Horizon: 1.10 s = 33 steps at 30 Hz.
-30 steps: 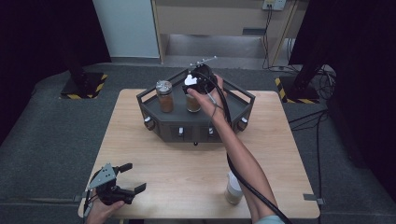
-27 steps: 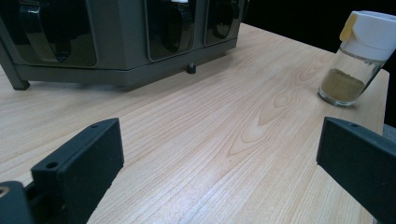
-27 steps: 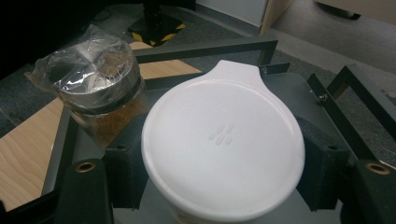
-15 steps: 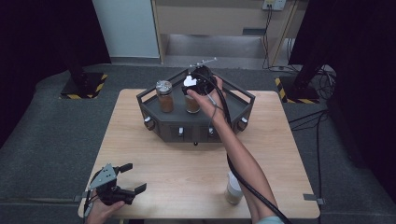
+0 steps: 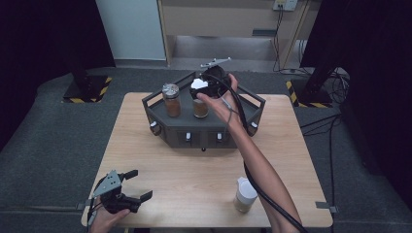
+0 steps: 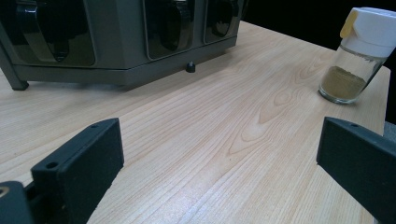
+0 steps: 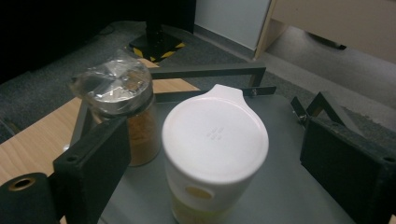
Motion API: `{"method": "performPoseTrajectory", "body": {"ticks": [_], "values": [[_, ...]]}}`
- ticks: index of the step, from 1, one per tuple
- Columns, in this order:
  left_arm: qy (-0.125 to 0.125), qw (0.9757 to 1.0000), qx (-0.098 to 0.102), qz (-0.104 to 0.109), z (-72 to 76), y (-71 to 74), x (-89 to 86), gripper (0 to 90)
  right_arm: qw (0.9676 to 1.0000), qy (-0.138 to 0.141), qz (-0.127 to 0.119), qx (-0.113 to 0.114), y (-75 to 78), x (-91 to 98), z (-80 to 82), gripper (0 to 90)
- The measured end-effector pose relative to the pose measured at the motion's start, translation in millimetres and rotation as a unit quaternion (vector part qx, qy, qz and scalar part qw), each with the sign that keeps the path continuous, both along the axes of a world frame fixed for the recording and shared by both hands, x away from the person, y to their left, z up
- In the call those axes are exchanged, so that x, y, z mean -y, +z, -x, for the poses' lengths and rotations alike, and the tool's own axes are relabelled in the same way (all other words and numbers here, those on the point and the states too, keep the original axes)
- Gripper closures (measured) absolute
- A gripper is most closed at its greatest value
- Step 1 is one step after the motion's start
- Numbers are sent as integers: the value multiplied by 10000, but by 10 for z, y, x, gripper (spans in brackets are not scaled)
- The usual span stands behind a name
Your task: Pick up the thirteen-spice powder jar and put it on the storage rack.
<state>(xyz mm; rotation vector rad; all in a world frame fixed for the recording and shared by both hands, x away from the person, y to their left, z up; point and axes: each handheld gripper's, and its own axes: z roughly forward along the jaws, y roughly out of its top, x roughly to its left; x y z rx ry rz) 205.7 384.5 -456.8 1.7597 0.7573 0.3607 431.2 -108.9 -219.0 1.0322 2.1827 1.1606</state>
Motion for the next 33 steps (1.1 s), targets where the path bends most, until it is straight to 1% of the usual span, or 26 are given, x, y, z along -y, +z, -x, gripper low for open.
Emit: {"method": "performPoseTrajectory", "body": {"ticks": [6, 8, 10, 12, 15, 17, 19, 22, 24, 27, 33], "values": [[11, 10000, 4, -17, 4, 3, 5, 0, 9994, 187, -3, 278, 111, 145, 242, 87], [9, 10000, -2, -11, 1, 1, 5, 0, 9993, 232, -28, 286, 142, 199, 316, 87], [10, 10000, -4, -11, 0, 0, 5, 0, 9988, 313, -12, 365, 153, 263, 386, 87], [7, 10000, -14, -7, -3, -1, 4, 0, 9987, 359, -75, 364, 160, 334, 464, 87], [5, 10000, -26, -6, -8, -3, 4, 0, 9981, 434, -68, 434, 166, 429, 593, 83], [1, 10000, -24, -10, -7, -2, 2, 0, 9978, 480, -106, 441, 166, 501, 676, 82], [9, 10000, -26, -1, -7, -6, -3, 0, 9979, 470, -87, 428, 172, 557, 768, 83], [22, 10000, -30, 16, -5, -12, -12, 0, 9975, 531, -162, 428, 146, 677, 882, 83], [20, 10000, -37, 31, -8, -14, -15, 0, 9971, 572, -198, 466, 119, 761, 956, 83], [12, 10000, -39, 12, -11, -12, -8, 0, 9966, 610, -297, 465, 75, 892, 1055, 82], [16, 10000, -28, 6, -8, -11, -9, 0, 9962, 591, -422, 478, -30, 1131, 1235, 83]]}}
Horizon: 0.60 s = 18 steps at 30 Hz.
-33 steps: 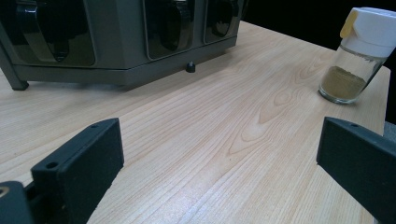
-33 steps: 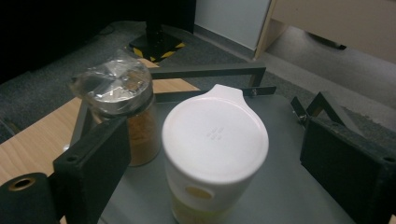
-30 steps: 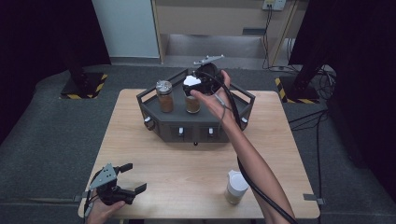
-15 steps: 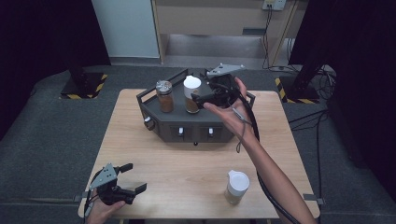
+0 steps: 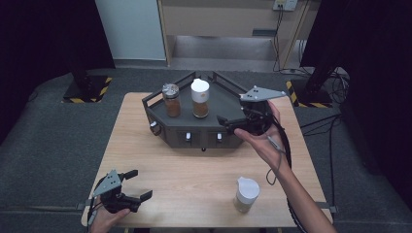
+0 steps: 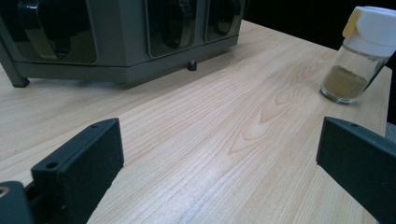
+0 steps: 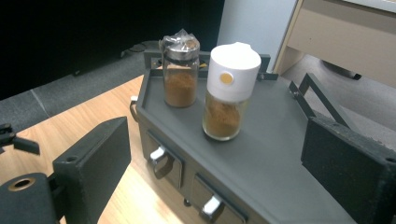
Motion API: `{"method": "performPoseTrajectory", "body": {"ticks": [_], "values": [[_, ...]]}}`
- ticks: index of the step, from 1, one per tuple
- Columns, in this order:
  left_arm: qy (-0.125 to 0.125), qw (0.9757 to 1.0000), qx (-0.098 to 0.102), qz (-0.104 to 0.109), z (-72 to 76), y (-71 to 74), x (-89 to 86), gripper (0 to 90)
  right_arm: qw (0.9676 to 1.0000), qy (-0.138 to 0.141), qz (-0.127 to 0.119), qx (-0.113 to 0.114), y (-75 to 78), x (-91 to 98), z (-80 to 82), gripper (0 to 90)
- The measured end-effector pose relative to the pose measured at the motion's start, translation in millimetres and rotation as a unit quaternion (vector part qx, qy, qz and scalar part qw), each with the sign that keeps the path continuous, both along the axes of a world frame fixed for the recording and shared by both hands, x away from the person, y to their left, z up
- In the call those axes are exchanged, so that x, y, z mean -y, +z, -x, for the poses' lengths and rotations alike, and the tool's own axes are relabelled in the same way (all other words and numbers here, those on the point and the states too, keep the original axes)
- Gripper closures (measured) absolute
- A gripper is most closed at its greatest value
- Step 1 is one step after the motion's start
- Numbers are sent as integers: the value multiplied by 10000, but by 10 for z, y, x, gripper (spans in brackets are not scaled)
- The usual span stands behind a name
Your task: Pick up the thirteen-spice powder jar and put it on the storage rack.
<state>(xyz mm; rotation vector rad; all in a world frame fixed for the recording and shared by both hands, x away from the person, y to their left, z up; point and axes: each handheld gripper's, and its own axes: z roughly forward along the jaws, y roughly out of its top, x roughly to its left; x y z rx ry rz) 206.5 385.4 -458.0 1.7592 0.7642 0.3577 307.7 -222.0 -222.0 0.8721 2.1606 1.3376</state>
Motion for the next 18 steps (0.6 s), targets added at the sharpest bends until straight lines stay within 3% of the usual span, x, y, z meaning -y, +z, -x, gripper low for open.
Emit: {"method": "performPoseTrajectory", "body": {"ticks": [6, 18], "values": [[13, 10000, -8, 5, -3, 1, 5, 0, 9999, -65, -135, 65, -137, 224, 192, 82], [6, 10000, -8, -14, 6, 12, 12, 0, 9984, -457, -310, 71, -506, 655, 537, 74]]}}
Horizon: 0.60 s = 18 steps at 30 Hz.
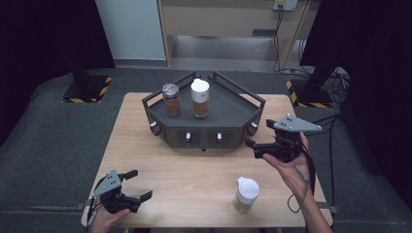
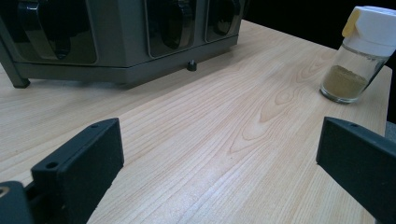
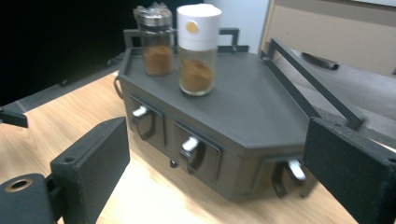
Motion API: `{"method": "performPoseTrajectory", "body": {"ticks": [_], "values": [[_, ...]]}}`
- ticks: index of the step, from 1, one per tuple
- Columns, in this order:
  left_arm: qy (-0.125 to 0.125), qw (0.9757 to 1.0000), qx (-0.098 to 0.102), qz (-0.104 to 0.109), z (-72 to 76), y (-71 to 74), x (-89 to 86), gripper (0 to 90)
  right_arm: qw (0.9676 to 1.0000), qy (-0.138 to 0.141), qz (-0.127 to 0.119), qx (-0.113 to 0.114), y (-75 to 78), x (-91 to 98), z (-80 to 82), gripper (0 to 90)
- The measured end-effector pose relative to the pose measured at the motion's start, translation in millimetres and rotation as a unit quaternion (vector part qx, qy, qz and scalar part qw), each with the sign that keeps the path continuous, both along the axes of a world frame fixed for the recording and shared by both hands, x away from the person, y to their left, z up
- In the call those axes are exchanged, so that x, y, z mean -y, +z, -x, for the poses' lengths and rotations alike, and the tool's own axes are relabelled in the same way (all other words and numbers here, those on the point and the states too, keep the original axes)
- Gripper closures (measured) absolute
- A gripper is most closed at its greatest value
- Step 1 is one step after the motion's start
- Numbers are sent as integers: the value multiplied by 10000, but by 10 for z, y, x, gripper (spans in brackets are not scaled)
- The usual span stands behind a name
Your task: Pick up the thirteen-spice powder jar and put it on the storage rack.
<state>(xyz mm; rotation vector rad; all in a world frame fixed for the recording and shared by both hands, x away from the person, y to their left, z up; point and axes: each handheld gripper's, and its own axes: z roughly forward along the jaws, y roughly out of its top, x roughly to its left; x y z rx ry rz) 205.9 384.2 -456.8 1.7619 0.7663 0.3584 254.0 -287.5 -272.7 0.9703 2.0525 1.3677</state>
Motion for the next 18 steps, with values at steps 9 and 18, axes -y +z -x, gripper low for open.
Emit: {"method": "performPoseTrajectory", "body": {"ticks": [9, 18], "values": [[22, 10000, -15, -28, 2, 7, 8, 0, 9994, -333, -103, 1, -322, 305, 296, 75], [23, 10000, -18, -42, 4, 11, 11, 0, 9982, -604, -25, 28, -573, 413, 526, 78]]}}
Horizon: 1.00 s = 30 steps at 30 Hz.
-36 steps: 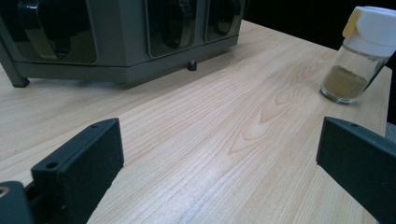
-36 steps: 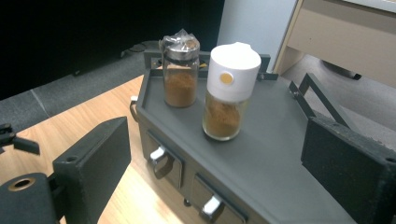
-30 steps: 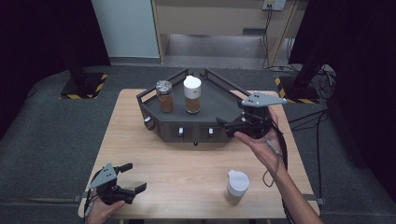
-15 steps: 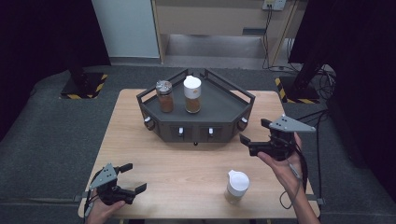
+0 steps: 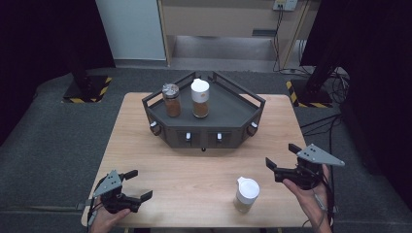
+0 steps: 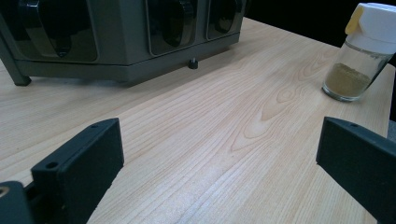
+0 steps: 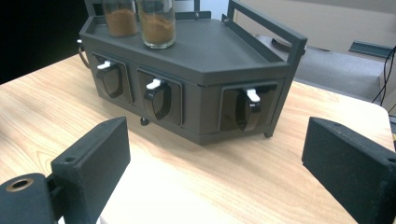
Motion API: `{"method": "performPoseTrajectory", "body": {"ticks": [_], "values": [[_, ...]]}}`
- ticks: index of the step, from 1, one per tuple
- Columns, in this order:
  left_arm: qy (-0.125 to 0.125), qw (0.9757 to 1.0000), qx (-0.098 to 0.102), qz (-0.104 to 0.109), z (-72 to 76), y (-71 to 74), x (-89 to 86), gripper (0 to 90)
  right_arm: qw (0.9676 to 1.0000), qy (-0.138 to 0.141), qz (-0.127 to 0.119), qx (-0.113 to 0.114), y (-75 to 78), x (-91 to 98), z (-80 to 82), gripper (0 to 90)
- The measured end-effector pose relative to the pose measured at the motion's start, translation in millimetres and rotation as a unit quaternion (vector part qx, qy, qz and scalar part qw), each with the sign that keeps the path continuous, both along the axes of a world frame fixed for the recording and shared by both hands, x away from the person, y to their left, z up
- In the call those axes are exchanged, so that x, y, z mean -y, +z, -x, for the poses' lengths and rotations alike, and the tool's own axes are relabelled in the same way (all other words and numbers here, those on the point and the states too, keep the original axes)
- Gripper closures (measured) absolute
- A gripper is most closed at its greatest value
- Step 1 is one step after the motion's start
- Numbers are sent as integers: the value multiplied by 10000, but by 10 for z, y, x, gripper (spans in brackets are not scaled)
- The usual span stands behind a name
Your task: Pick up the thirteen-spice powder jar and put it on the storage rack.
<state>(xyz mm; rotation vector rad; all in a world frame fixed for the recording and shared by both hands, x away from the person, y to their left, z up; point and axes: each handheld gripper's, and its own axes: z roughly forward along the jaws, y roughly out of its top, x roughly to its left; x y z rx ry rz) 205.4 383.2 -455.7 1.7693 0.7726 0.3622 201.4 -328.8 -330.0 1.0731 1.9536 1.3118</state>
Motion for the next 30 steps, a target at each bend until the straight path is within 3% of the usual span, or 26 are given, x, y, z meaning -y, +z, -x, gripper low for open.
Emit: {"method": "performPoseTrajectory", "body": {"ticks": [5, 8, 11, 30], "values": [[0, 10000, -5, -5, -2, 0, 2, 0, 9997, -219, -11, 109, -186, 24, 133, 83], [1, 10000, -13, -19, -3, 3, 5, 0, 9991, -358, 143, 150, -303, -3, 215, 85], [-3, 10000, -10, -33, -2, 6, 8, 0, 9991, -369, 134, 147, -386, 20, 262, 85], [-34, 10000, -5, -64, -5, 11, 18, 0, 9988, -413, -126, -222, -762, 153, 364, 86]]}}
